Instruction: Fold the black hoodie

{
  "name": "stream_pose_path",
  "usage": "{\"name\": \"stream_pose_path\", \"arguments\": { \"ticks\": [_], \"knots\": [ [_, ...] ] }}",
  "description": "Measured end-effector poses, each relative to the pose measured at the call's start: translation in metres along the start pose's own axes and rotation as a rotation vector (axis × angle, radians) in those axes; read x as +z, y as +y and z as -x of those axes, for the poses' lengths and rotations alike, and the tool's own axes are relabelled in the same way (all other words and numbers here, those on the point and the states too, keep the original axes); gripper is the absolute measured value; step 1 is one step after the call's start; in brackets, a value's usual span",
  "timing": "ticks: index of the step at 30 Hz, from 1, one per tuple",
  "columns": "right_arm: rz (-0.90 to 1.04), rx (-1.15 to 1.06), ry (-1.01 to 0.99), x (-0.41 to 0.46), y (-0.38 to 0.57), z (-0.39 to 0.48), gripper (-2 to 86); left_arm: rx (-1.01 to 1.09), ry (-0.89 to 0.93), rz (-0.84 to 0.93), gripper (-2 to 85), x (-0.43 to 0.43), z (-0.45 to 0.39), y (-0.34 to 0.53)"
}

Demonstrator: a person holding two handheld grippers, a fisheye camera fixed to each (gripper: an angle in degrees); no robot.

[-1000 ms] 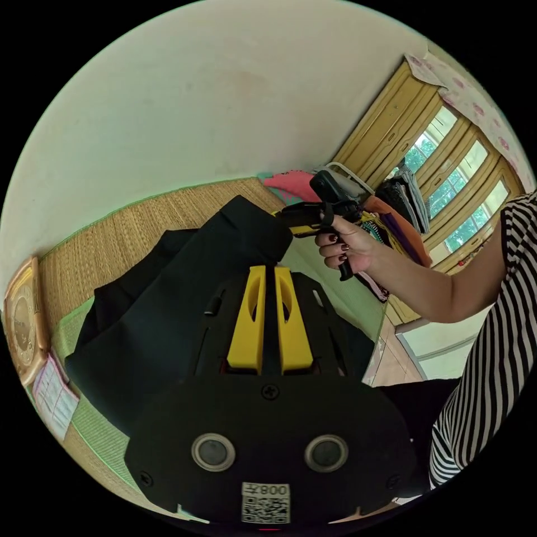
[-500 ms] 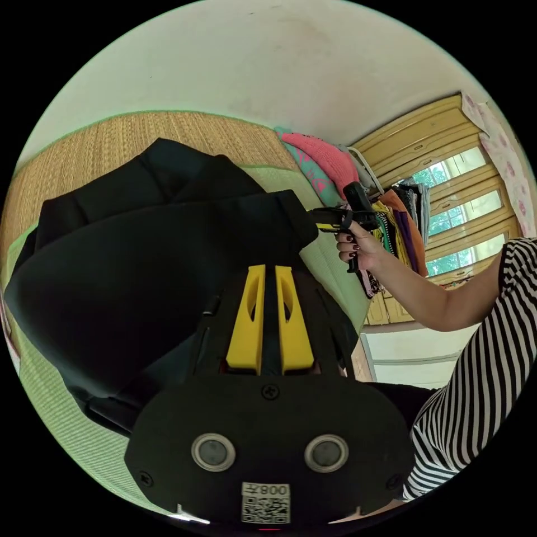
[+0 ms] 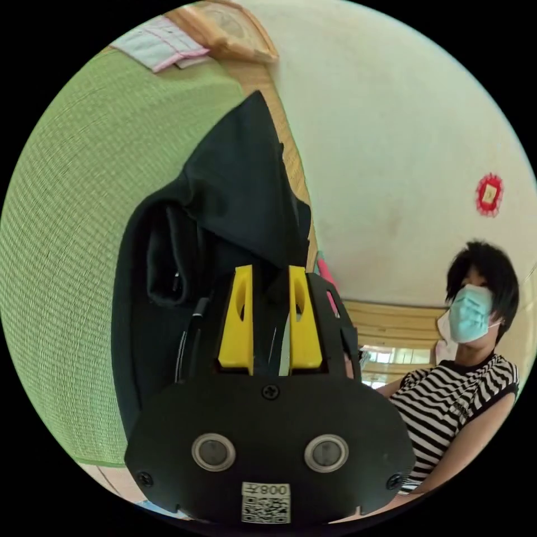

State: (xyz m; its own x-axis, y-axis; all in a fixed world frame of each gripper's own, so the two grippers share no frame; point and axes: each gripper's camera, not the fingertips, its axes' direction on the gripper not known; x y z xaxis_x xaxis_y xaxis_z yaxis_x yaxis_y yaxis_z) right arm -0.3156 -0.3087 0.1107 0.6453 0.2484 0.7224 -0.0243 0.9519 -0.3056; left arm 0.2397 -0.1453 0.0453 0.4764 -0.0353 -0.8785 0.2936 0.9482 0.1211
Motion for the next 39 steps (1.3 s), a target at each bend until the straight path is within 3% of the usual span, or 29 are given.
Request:
{"name": "stream_pose_path", "arguments": {
  "ticks": [9,17,22,31,39],
  "knots": [
    [-0.037,-0.117,-0.053,0.021,-0.05,0.132,0.3,-0.206,0.217,-0.145,9.0,0.007,0.091,-0.033],
    [0.33,-0.548,-0.123,0.225,-0.16,0.357,5.4,-0.243,0.305,-0.24,8.1,-0.004,0.144,-0.043],
    [0.525,-0.766,0.056,0.373,-0.217,0.506,7.5,-0.219,0.349,-0.277,4.3,-0.009,0.167,-0.056],
    [0.727,-0.769,0.243,0.518,-0.267,0.626,1.8,-0.133,0.407,-0.325,2.8,-0.036,0.198,-0.073],
    [0.677,-0.726,0.238,0.559,-0.309,0.696,0.3,-0.156,0.35,-0.388,2.4,-0.06,0.241,-0.082]
  ]
}}
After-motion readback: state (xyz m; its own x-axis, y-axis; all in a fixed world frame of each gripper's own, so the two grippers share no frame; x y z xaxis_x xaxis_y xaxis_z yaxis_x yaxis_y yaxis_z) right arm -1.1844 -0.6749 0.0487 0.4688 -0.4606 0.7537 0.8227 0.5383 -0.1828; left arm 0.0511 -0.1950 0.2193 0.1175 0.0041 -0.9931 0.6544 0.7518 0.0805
